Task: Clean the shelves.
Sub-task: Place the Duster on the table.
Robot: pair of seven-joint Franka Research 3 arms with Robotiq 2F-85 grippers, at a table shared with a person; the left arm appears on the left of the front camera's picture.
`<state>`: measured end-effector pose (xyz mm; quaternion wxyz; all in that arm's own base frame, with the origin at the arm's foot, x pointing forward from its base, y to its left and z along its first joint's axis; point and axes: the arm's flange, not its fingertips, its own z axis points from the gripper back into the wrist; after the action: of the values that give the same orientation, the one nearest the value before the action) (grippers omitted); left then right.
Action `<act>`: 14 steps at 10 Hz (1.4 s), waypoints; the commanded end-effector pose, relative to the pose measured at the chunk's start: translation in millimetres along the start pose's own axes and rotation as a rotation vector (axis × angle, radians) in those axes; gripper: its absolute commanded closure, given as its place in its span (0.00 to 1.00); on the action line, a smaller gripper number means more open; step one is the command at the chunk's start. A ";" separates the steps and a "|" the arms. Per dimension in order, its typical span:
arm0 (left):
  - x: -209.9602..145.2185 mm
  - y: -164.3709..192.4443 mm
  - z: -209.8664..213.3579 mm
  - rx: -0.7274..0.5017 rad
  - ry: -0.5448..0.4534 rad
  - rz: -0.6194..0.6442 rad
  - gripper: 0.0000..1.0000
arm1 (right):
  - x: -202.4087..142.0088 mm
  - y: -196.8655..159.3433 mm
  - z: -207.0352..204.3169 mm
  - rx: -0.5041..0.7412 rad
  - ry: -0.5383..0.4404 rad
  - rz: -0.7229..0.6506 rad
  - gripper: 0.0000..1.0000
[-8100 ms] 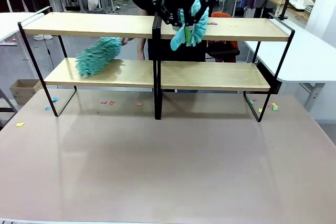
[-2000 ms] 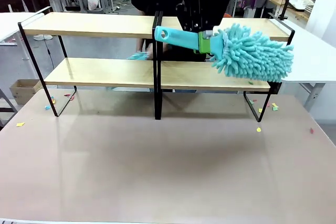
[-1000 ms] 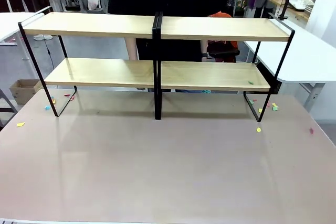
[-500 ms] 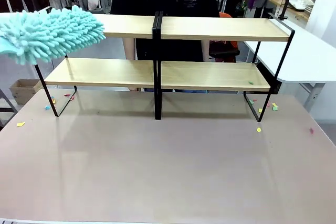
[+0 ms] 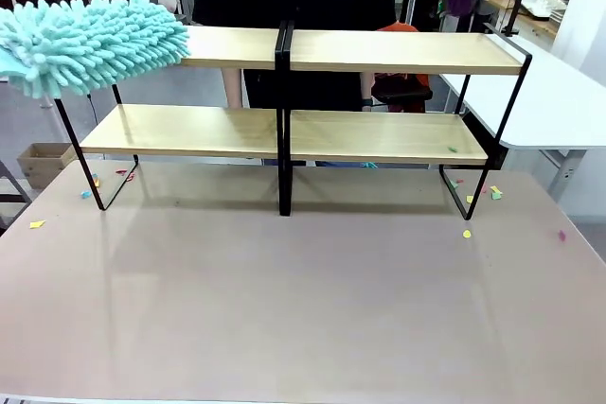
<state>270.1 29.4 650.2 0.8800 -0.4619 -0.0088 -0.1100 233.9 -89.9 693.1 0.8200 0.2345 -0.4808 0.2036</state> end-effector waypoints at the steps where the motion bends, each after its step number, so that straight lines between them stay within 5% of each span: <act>1: -0.9 -1.8 1.5 0.000 0.011 -0.004 0.87 | -1.2 1.0 0.0 -0.001 -0.001 0.011 0.00; 9: 0.0 0.3 -0.3 -0.001 0.003 0.001 0.87 | -1.2 1.0 0.0 -0.001 -0.001 0.011 0.00; 10: -21.4 16.5 4.5 0.022 0.035 -0.032 0.87 | 0.0 0.0 0.0 0.000 0.000 0.000 0.00; 12: -64.3 56.4 7.4 -0.045 0.286 -0.167 0.87 | -40.1 0.2 -53.1 0.181 0.106 -0.314 0.00; 14: -82.6 84.1 -8.8 -0.150 0.471 -0.274 0.87 | -80.8 7.1 -89.9 0.113 0.243 -0.535 0.00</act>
<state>208.1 76.5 571.8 0.8259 -0.4727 0.1128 -0.2859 259.4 -51.6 594.5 0.8656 0.3691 -0.3225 0.1028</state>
